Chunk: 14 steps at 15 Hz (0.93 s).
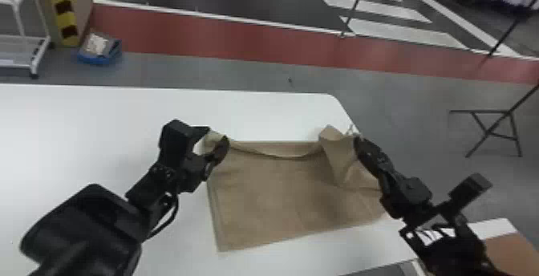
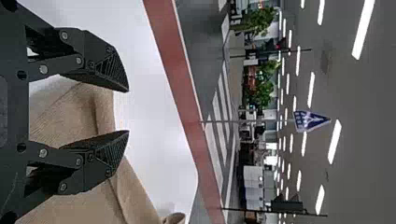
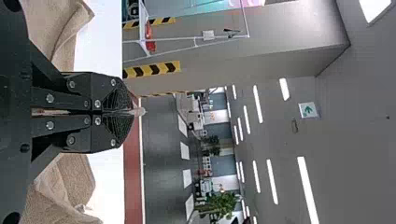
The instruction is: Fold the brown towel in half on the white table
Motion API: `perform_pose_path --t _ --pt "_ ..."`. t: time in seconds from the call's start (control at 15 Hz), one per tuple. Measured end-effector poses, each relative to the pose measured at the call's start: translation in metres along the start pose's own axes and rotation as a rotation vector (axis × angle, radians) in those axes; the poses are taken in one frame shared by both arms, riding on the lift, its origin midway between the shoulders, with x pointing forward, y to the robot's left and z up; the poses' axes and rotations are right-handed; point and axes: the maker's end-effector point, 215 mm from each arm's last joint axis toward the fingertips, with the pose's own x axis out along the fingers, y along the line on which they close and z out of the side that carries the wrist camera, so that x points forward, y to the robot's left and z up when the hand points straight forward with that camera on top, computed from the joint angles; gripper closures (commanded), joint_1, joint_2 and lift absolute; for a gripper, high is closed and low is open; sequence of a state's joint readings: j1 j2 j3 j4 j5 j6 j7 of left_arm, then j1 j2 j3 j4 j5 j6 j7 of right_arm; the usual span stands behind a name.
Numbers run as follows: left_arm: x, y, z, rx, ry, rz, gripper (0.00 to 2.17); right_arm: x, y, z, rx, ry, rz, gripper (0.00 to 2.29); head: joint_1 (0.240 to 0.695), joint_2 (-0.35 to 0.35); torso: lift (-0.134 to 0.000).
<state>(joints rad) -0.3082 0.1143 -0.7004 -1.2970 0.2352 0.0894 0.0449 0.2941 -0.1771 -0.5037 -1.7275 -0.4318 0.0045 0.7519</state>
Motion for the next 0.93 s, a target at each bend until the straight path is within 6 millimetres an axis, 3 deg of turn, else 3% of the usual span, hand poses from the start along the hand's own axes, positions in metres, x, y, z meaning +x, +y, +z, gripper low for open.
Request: perform_pose_path --t 0.27,0.67,0.93 --pt "0.036 -0.008 -0.005 0.028 0.035 0.007 0.68 -0.004 0.019 -0.003 0.003 -0.011 0.022 1.12 0.695 -0.35 -0.123" --pt "0.05 0.048 -0.029 0.093 0.091 0.099 0.68 -0.011 0.055 0.02 -0.041 -0.039 0.074 1.12 0.695 -0.35 -0.123" --pt "0.051 0.055 -0.035 0.09 0.113 0.085 0.68 -0.011 0.068 0.031 -0.052 -0.057 0.092 1.12 0.695 -0.35 -0.123"
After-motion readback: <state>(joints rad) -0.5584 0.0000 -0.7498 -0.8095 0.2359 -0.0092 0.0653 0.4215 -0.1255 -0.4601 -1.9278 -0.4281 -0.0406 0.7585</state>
